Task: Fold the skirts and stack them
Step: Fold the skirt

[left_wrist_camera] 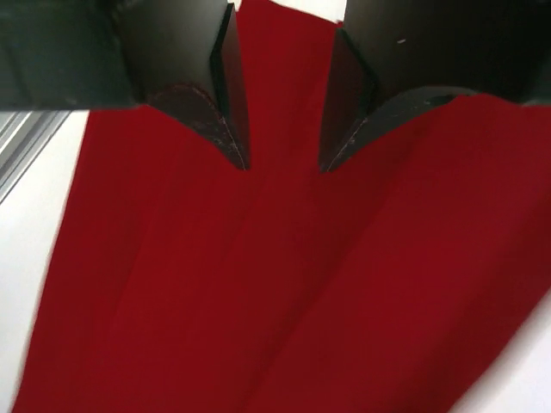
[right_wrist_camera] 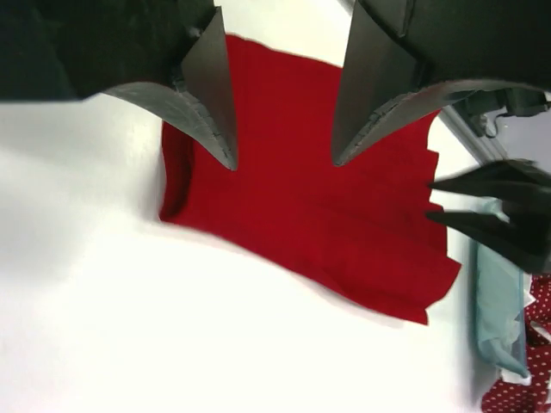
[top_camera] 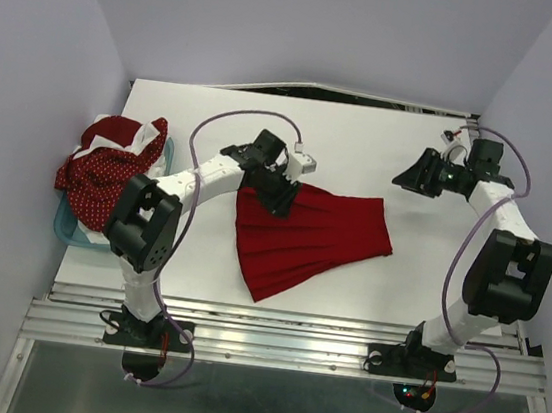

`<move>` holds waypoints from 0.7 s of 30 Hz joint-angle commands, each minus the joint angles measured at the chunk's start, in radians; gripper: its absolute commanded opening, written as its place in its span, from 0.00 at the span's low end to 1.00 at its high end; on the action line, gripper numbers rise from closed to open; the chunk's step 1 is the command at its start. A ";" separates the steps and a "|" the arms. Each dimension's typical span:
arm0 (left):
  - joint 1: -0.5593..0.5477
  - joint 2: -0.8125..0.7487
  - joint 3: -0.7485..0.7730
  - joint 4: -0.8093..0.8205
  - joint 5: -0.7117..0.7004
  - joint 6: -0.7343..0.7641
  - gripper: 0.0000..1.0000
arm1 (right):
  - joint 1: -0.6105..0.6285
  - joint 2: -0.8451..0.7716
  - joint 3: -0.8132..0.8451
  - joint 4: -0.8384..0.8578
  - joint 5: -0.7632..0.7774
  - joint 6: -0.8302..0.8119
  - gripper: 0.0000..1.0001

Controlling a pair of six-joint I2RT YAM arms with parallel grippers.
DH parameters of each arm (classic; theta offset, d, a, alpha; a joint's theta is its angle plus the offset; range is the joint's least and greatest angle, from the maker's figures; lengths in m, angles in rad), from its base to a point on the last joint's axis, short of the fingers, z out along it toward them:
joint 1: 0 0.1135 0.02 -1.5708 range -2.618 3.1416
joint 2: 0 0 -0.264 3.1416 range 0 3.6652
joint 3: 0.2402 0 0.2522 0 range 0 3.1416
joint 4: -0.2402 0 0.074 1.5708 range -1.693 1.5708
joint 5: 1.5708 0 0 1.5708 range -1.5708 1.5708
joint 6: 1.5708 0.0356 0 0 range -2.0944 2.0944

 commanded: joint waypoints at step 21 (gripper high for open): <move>0.079 0.282 0.043 -0.099 -0.294 0.188 0.42 | 0.313 0.416 0.337 -0.250 0.316 -0.512 0.58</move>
